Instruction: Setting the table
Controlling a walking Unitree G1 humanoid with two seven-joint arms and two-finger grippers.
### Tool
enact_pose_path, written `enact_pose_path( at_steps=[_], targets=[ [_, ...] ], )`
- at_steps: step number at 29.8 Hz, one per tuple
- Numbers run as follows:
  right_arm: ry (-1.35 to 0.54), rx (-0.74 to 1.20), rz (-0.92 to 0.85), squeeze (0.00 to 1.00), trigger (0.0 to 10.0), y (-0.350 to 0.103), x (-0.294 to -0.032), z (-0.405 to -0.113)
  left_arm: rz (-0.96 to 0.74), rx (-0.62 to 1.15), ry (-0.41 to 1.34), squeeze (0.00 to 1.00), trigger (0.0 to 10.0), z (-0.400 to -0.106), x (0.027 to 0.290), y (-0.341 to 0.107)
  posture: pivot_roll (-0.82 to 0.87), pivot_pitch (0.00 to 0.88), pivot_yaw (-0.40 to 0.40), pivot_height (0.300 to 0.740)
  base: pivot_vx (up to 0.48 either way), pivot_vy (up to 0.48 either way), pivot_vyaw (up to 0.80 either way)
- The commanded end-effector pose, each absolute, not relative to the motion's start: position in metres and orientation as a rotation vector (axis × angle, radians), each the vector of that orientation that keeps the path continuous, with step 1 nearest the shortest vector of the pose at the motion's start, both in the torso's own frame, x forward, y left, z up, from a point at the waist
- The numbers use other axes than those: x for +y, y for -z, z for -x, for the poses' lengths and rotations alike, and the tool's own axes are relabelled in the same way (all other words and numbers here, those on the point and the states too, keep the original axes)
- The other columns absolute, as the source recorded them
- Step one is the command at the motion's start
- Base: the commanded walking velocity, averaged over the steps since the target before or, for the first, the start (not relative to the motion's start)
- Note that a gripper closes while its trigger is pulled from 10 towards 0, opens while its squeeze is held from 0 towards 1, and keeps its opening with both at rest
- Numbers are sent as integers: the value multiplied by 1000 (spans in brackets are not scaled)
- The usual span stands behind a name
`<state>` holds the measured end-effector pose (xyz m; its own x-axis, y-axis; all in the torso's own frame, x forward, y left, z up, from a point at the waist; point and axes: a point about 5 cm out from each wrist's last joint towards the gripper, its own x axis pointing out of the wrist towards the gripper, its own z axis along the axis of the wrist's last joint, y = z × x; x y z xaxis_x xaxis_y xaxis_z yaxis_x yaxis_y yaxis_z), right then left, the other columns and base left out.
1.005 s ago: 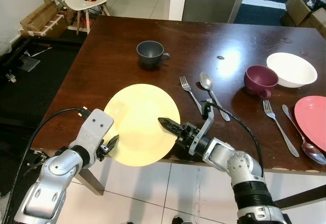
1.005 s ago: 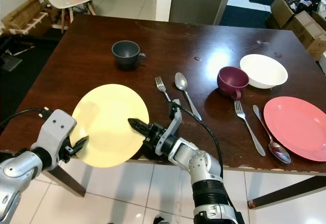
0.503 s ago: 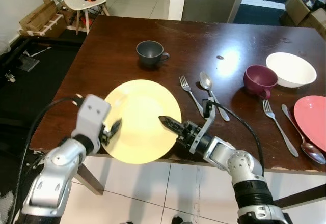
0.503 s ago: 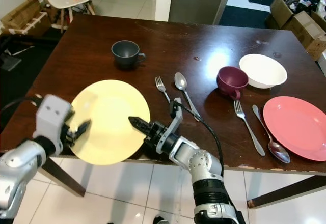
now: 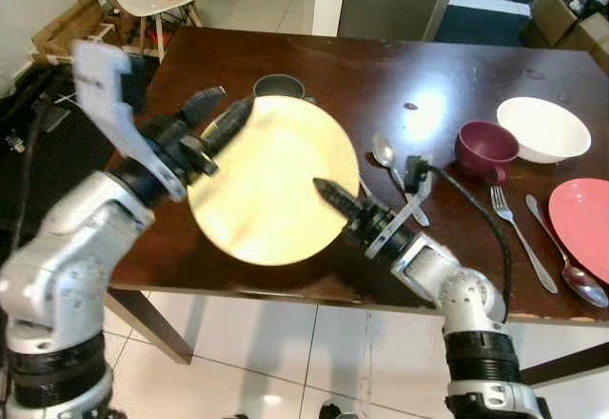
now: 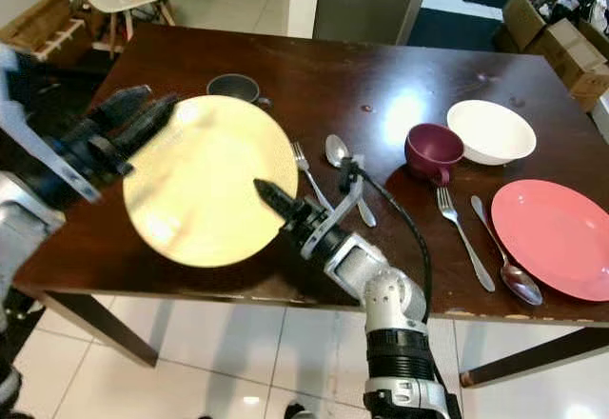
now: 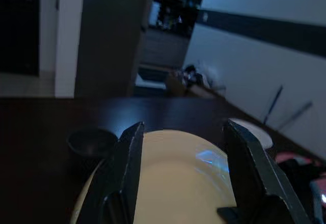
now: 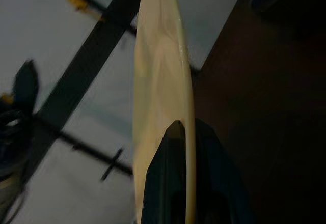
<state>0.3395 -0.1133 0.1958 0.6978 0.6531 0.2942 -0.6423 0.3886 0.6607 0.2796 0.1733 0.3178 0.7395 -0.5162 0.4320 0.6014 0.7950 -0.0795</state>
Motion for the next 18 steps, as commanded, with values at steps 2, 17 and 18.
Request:
enact_pose_path(
  at_steps=[2, 17, 18],
  targets=[
    [-751, -33, -813, 0, 0, -199, -125, -341, 245, -357, 572, 0, 10000, -280, 186, -310, 48, 114, 38, 740, 0, 0, 0],
    [-404, -336, -514, 0, 10000, -242, -151, -318, -30, -2, 227, 0, 10000, -281, 201, -225, 37, 69, 73, 740, 0, 0, 0],
    [-404, -336, -514, 0, 10000, -242, -151, -318, -30, -2, 227, 0, 10000, -281, 201, -225, 37, 69, 73, 740, 0, 0, 0]
  ],
)
